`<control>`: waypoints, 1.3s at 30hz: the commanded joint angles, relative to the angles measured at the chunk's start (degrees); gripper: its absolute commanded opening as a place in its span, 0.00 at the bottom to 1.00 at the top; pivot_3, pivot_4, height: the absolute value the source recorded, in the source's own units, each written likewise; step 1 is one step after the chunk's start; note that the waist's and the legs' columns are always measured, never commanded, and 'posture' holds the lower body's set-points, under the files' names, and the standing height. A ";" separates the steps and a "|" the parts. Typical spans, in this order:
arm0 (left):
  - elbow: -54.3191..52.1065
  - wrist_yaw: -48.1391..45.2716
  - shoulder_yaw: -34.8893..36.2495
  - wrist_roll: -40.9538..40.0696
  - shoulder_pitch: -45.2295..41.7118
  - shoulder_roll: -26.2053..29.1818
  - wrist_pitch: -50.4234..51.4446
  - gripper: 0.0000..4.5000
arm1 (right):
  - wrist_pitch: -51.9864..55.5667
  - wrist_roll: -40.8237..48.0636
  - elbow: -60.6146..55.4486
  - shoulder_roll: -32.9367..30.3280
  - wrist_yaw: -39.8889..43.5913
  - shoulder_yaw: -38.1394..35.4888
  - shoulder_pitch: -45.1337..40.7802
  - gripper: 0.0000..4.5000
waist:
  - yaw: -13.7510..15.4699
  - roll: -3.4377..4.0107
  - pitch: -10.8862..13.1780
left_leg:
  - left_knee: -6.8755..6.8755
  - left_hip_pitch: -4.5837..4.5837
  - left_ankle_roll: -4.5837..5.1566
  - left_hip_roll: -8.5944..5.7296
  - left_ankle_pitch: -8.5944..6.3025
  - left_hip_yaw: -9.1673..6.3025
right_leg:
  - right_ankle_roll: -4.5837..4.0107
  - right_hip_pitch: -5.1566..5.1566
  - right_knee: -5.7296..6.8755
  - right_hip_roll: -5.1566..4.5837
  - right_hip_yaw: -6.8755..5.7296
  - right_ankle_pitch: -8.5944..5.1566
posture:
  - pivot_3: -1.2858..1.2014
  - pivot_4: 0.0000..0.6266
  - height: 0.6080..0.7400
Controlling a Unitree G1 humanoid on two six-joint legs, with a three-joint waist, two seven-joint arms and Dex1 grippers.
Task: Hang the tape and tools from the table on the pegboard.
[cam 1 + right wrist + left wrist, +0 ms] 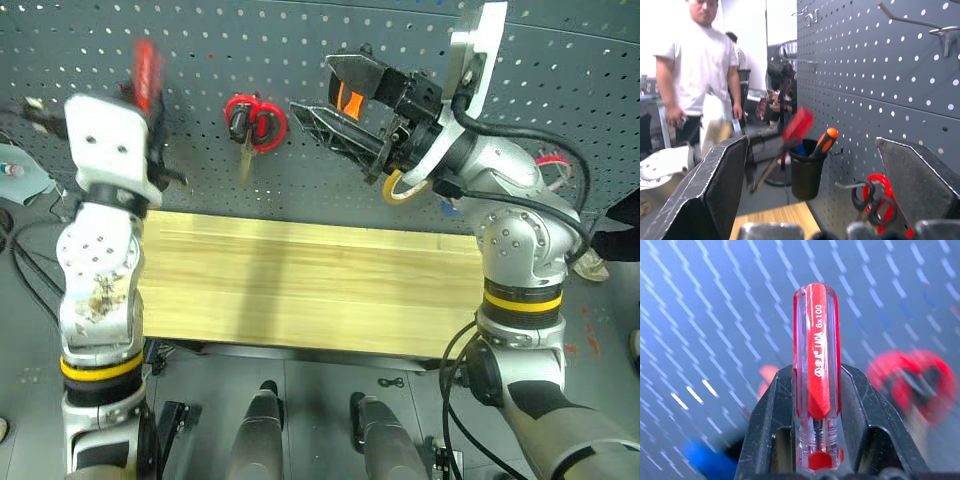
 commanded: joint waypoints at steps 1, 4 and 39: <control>5.55 2.78 1.46 1.85 -7.96 1.59 -4.65 0.16 | -3.15 0.36 -0.41 -0.10 -0.44 -1.26 -2.35 1.00 | 0.45 -0.02 -0.01 | -0.01 -0.02 0.00 0.00 0.00 0.00 | -0.01 -0.02 0.01 0.01 -0.01 0.01 | 0.61 0.33 1.00; 13.94 3.65 0.38 2.74 -14.55 2.20 -9.15 0.16 | -4.09 -0.23 0.22 -0.27 -0.57 -0.89 -2.17 1.00 | 0.95 -0.02 -0.02 | -0.02 -0.04 0.00 0.00 0.00 -0.02 | -0.02 -0.02 -0.02 0.00 -0.05 0.01 | 0.61 0.33 1.00; 15.61 -8.32 1.54 -21.78 -14.51 1.47 0.36 0.99 | -3.39 -4.23 -8.49 -17.31 5.71 3.07 19.24 1.00 | 1.13 -0.15 -0.10 | -0.07 -0.14 -0.43 0.00 0.28 -0.09 | -0.11 -0.12 0.27 -0.03 -0.18 0.09 | 0.60 0.35 1.00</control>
